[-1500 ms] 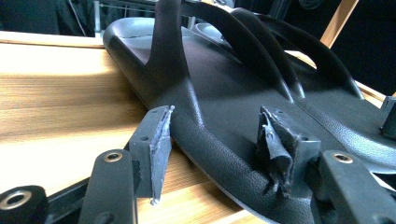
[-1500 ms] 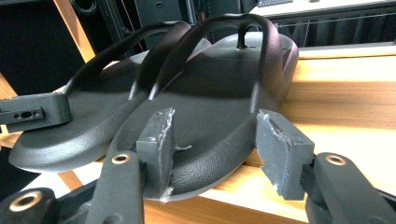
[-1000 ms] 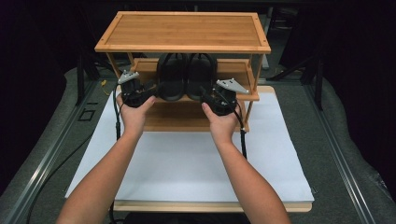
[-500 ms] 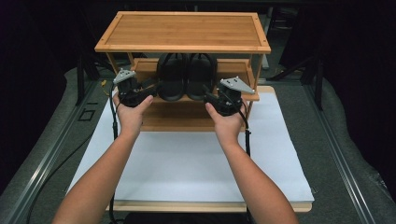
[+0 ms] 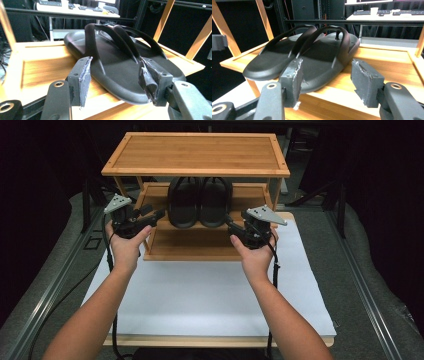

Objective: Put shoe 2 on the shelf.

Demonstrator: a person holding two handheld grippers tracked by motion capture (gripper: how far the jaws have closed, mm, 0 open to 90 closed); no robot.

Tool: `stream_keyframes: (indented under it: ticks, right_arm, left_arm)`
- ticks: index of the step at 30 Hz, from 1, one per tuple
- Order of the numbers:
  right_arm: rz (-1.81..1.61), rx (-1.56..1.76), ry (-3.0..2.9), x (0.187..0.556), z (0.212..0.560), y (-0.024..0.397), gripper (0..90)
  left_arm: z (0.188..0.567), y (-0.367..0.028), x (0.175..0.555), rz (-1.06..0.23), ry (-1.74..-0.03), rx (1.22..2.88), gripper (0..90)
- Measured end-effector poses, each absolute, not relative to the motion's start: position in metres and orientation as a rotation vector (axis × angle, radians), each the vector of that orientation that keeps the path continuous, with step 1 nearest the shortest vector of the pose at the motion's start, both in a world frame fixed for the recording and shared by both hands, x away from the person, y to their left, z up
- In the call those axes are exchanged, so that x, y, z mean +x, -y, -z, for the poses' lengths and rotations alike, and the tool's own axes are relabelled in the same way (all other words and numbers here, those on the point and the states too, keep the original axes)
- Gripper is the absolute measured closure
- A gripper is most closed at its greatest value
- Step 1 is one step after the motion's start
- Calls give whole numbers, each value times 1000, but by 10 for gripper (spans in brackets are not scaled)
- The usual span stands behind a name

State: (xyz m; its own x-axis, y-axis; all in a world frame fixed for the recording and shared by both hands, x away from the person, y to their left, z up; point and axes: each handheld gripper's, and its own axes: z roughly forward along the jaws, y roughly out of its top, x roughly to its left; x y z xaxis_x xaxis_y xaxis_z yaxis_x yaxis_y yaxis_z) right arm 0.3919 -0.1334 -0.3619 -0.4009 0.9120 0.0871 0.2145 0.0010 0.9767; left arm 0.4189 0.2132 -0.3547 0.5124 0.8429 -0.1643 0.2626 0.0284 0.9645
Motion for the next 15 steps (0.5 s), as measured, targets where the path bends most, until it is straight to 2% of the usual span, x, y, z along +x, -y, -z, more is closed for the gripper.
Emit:
stream_keyframes:
  ticks: [15]
  right_arm:
    - [-1415,1118,-1688,370,361,155,417]
  left_arm:
    - [358,-232,402,-588,-983,1537,429]
